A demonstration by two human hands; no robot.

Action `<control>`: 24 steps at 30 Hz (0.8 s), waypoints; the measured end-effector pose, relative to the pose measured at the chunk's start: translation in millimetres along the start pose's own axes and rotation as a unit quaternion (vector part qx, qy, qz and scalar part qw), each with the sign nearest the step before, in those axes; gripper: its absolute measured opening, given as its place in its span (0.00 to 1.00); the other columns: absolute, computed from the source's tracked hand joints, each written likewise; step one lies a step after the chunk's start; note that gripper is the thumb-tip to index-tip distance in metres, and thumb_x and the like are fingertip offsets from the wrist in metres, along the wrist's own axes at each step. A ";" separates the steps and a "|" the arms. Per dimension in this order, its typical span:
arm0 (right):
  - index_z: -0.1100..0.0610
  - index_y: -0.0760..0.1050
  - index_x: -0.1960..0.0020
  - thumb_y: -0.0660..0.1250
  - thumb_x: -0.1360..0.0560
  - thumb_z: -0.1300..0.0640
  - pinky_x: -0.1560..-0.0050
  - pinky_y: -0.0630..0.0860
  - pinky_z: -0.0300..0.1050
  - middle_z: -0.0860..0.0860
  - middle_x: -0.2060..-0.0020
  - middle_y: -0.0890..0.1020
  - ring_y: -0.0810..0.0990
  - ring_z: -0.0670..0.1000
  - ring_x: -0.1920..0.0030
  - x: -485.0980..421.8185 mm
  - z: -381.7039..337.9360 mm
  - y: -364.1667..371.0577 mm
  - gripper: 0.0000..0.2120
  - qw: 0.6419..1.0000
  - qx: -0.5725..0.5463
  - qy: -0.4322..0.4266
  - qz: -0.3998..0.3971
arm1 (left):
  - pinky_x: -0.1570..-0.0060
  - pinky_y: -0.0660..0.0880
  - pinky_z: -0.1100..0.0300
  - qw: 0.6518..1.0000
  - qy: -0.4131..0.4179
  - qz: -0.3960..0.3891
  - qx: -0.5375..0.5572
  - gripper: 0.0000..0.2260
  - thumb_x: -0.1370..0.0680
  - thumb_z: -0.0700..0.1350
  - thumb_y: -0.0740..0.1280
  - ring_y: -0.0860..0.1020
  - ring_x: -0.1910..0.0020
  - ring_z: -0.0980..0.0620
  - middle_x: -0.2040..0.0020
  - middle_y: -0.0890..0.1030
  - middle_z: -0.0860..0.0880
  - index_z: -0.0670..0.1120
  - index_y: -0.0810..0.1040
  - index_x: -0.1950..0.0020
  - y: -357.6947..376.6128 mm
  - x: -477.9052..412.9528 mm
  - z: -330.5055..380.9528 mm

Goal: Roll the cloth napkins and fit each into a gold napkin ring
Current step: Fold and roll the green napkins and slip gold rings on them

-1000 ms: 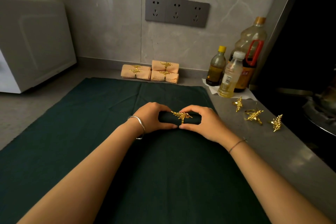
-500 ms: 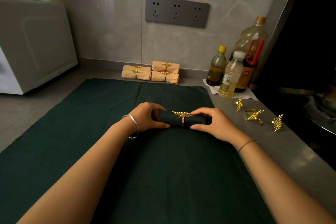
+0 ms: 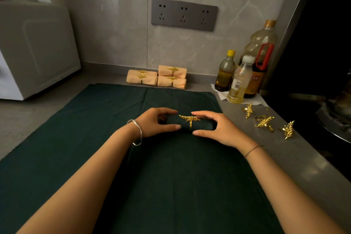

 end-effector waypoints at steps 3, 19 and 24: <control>0.36 0.70 0.38 0.74 0.32 0.47 0.35 0.66 0.42 0.43 0.38 0.74 0.70 0.44 0.37 -4.1 -2.8 7.2 0.25 0.999 0.031 -0.008 0.007 | 0.48 0.69 0.68 0.999 0.017 0.029 -0.038 0.19 0.25 0.52 0.68 0.72 0.46 0.59 0.41 0.73 0.55 0.56 0.72 0.35 2.2 0.6 1.5; 0.54 0.63 0.28 0.65 0.24 0.48 0.41 0.67 0.39 0.49 0.32 0.71 0.72 0.49 0.36 19.7 -1.2 -16.9 0.28 0.983 -0.073 0.162 0.048 | 0.36 0.69 0.56 0.993 -0.119 0.008 0.007 0.25 0.24 0.52 0.65 0.74 0.38 0.49 0.35 0.74 0.47 0.45 0.67 0.29 -6.8 13.5 18.5; 0.56 0.59 0.26 0.61 0.21 0.58 0.30 0.64 0.44 0.54 0.27 0.64 0.68 0.51 0.31 34.6 0.0 -8.8 0.25 0.962 -0.171 0.215 -0.004 | 0.36 0.70 0.53 0.978 -0.170 -0.006 0.121 0.17 0.19 0.41 0.58 0.74 0.39 0.45 0.36 0.73 0.42 0.43 0.67 0.30 -6.8 17.2 26.9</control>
Point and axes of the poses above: each hand's wrist, its own x-axis away from the middle knuckle, its own y-axis out of the palm, z = x × y, the point moved 2 cm from there along -x, towards the middle knuckle
